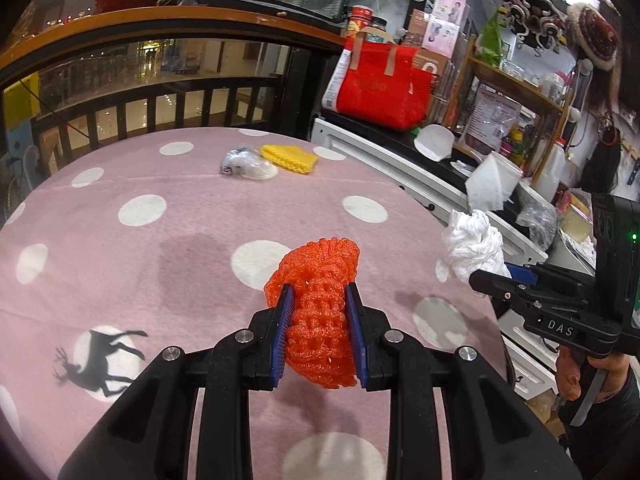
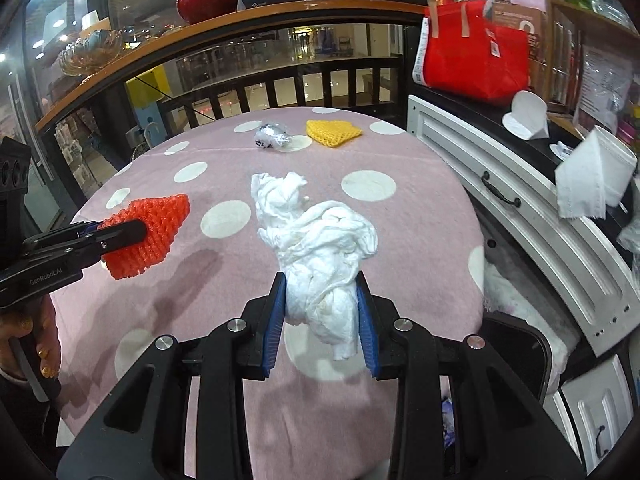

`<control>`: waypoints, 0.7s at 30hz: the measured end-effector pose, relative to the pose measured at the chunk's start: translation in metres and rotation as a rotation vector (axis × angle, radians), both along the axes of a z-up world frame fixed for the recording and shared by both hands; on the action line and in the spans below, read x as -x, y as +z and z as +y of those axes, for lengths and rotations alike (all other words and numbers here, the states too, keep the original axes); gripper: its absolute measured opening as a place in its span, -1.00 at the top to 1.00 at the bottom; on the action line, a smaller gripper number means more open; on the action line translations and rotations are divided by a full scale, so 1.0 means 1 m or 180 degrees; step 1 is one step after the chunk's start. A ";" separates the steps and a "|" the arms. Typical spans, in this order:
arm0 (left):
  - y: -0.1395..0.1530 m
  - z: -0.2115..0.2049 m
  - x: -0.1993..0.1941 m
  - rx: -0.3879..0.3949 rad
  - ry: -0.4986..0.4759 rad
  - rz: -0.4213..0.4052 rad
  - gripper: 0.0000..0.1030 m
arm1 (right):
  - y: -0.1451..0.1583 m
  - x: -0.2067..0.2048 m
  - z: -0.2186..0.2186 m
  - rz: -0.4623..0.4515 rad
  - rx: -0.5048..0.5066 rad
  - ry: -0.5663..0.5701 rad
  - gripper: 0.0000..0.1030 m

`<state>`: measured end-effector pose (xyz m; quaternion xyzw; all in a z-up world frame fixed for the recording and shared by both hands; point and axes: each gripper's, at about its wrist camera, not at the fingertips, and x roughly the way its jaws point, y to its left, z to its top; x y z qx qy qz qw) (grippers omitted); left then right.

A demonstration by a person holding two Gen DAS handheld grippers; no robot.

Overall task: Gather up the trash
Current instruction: 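Carry the mesh net and tissue with both tools over the black bin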

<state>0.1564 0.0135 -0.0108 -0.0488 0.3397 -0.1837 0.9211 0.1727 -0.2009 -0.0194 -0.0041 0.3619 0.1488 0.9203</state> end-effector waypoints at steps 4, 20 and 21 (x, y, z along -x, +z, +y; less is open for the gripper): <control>0.001 -0.014 0.011 0.0019 -0.0097 -0.0008 0.50 | -0.002 0.019 -0.016 -0.0011 -0.0027 -0.0090 0.35; 0.002 -0.089 0.043 0.0030 -0.0649 -0.0027 0.50 | -0.021 0.077 -0.108 0.0044 -0.0118 -0.0729 0.35; 0.002 -0.094 0.045 0.0023 -0.0674 -0.0032 0.50 | -0.024 0.080 -0.114 0.0061 -0.0125 -0.0788 0.35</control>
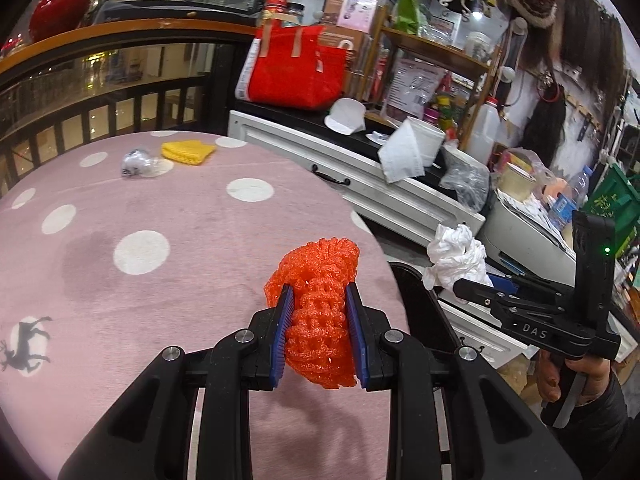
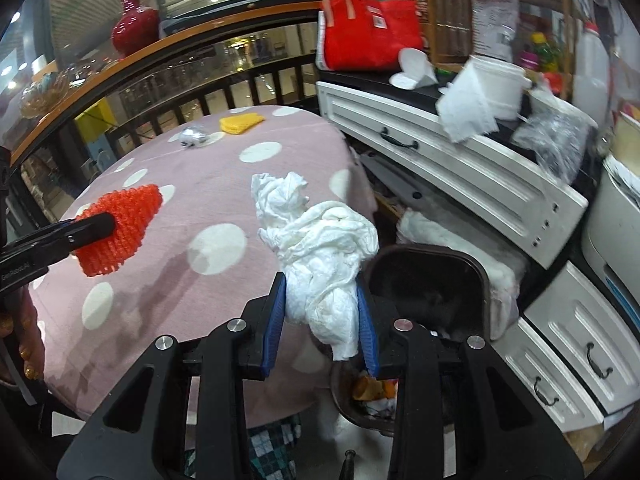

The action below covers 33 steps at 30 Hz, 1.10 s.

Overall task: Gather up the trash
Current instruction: 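Carry the mesh net and tissue with both tools over the black bin, then open the right tool to drop the tissue while the left releases the mesh net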

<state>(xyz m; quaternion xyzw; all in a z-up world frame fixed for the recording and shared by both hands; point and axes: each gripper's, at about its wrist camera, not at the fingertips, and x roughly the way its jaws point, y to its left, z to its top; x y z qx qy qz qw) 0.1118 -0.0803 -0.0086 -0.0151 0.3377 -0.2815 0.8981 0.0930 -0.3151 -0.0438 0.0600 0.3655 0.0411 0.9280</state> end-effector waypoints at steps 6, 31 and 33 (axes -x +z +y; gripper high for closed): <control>-0.001 -0.026 0.007 -0.0002 -0.0185 0.0010 0.50 | -0.030 0.000 -0.032 0.0234 -0.0024 -0.0274 0.35; -0.030 -0.121 0.004 -0.0096 -0.0858 0.0356 0.50 | -0.117 0.000 -0.102 0.0738 -0.0277 -0.1195 -0.41; -0.035 -0.131 0.004 -0.0113 -0.0927 0.0407 0.50 | -0.108 0.010 -0.110 0.0671 -0.0265 -0.1284 -0.43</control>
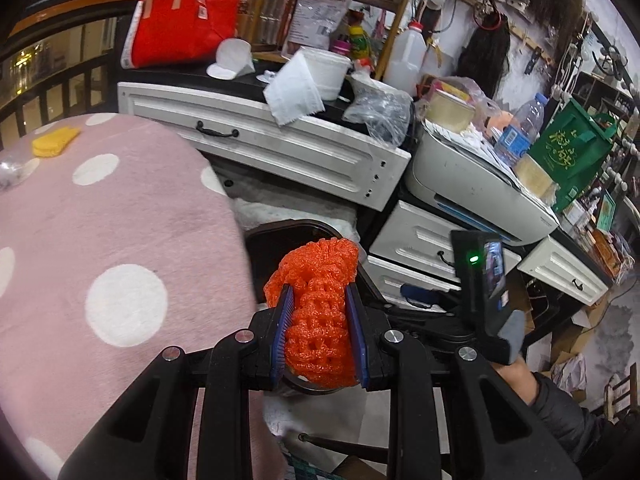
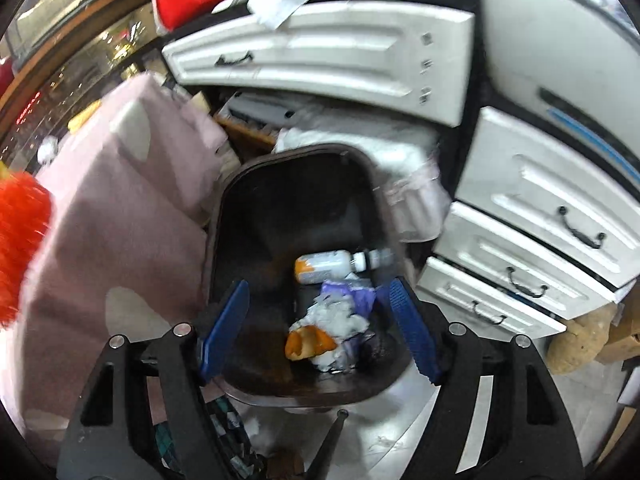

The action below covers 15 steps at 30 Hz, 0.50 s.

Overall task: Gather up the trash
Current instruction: 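Open the right tool to drop the tissue while the left releases the mesh net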

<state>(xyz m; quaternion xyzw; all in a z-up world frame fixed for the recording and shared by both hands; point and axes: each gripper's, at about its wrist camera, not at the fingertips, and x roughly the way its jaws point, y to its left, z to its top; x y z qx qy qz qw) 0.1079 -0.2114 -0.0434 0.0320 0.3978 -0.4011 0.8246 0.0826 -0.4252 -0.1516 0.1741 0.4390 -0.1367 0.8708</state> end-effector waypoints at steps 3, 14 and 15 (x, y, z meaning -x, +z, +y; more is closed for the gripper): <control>-0.010 -0.017 -0.002 -0.0045 -0.0094 0.0098 0.50 | 0.011 0.015 -0.013 -0.0078 0.0023 -0.0131 -0.43; -0.046 -0.074 -0.005 -0.0357 -0.0325 0.0276 0.50 | 0.042 0.051 -0.040 -0.0289 0.0031 -0.0459 -0.43; -0.049 -0.078 -0.006 -0.0389 -0.0331 0.0281 0.50 | 0.043 0.052 -0.040 -0.0298 0.0054 -0.0474 -0.43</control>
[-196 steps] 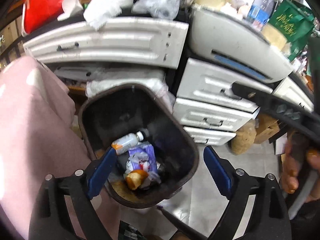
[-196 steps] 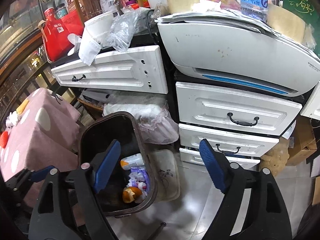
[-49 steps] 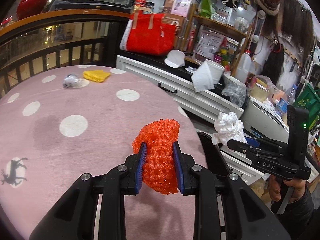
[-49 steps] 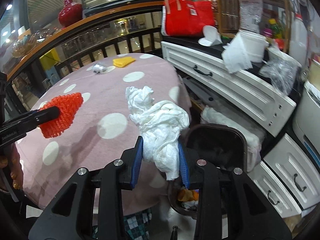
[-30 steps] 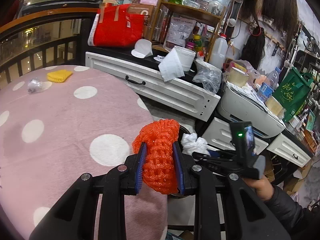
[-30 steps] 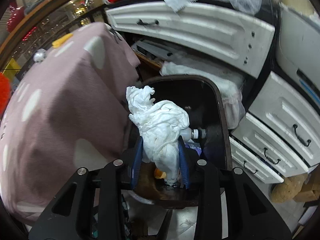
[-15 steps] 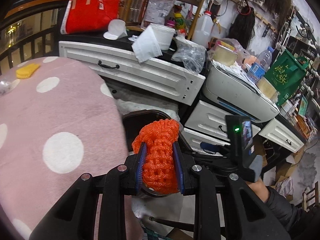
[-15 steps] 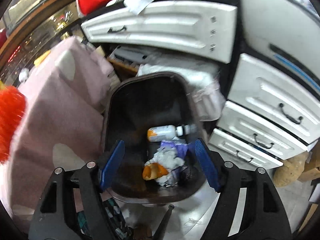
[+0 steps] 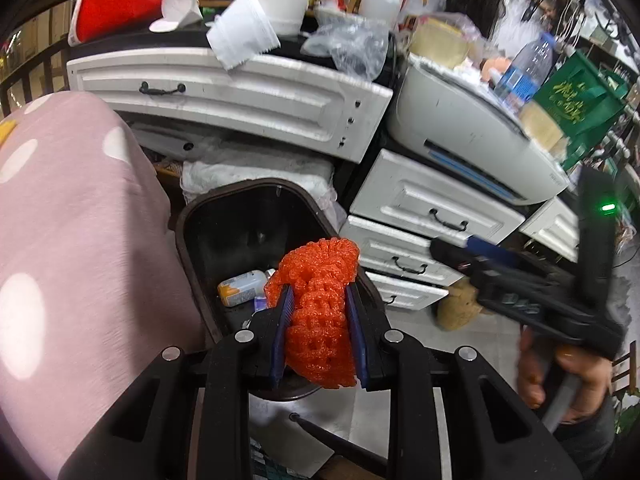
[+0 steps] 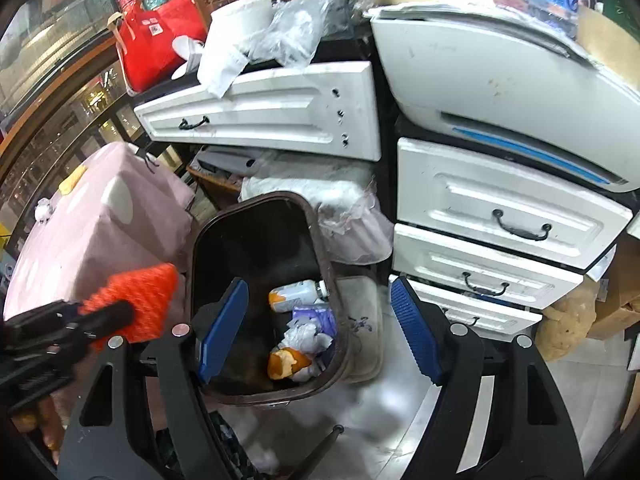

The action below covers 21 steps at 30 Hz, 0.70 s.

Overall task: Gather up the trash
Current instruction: 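Open the right tool to drop the tissue while the left releases the mesh net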

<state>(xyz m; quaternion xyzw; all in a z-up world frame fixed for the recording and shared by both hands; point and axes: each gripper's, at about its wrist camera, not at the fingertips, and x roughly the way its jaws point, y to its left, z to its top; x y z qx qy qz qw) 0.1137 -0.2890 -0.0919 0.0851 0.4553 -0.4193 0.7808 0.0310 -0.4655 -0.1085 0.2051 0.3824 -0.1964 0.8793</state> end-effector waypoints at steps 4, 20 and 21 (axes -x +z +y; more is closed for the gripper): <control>-0.014 -0.012 -0.002 -0.0125 -0.0010 0.0002 0.50 | 0.004 0.004 -0.004 -0.0044 0.0012 -0.0028 -0.43; -0.043 -0.027 -0.006 -0.0372 -0.0057 -0.0017 0.10 | 0.005 0.005 -0.005 -0.0057 0.0030 -0.0040 -0.43; -0.043 -0.027 -0.005 -0.0372 -0.0069 -0.0020 -0.02 | 0.006 0.005 -0.004 -0.0052 0.0049 -0.0040 -0.43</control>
